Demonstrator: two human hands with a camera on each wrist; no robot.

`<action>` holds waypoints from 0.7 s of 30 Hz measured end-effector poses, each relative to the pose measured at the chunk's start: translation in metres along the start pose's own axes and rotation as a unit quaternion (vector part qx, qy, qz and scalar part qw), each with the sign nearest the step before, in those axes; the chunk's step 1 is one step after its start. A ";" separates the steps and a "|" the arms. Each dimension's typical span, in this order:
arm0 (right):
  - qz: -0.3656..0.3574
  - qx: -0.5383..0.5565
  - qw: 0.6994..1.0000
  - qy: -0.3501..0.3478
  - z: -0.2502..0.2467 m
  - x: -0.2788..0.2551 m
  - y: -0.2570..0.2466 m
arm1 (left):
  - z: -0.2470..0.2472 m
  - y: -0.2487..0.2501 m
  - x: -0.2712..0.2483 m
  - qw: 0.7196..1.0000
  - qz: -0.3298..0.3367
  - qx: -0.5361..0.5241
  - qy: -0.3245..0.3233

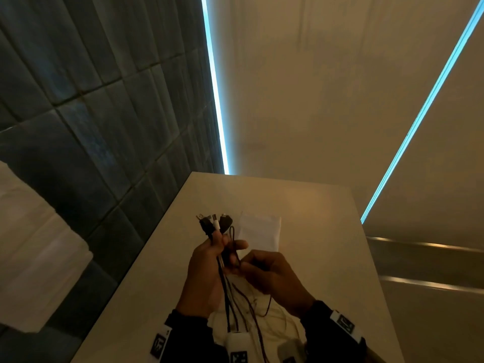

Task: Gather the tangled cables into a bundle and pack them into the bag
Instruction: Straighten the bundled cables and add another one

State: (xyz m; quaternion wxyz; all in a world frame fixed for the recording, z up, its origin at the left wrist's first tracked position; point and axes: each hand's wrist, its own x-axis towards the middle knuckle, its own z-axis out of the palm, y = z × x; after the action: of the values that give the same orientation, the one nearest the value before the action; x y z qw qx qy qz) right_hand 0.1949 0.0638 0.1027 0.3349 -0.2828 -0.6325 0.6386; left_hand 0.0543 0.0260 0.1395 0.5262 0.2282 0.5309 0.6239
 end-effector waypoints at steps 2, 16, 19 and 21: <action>0.014 -0.001 1.000 0.008 -0.004 -0.002 0.009 | 0.001 0.002 0.000 0.999 -0.007 -0.039 -0.028; 0.045 -0.051 0.997 0.046 -0.022 -0.006 0.056 | 0.001 -0.007 0.011 0.993 0.080 -0.074 0.052; 0.047 -0.065 0.997 0.019 -0.020 -0.005 0.065 | 0.002 -0.007 0.010 0.990 0.074 -0.118 0.039; 0.050 -0.097 0.994 0.020 -0.021 -0.006 0.078 | 0.000 -0.005 0.011 0.990 0.075 -0.120 0.024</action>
State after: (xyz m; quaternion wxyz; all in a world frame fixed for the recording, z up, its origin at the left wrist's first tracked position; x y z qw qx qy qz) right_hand 0.2096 0.0738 0.0236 0.2862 -0.3576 -0.6697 0.5846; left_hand 0.0524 0.0348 0.1323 0.4885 0.1877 0.4455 0.7264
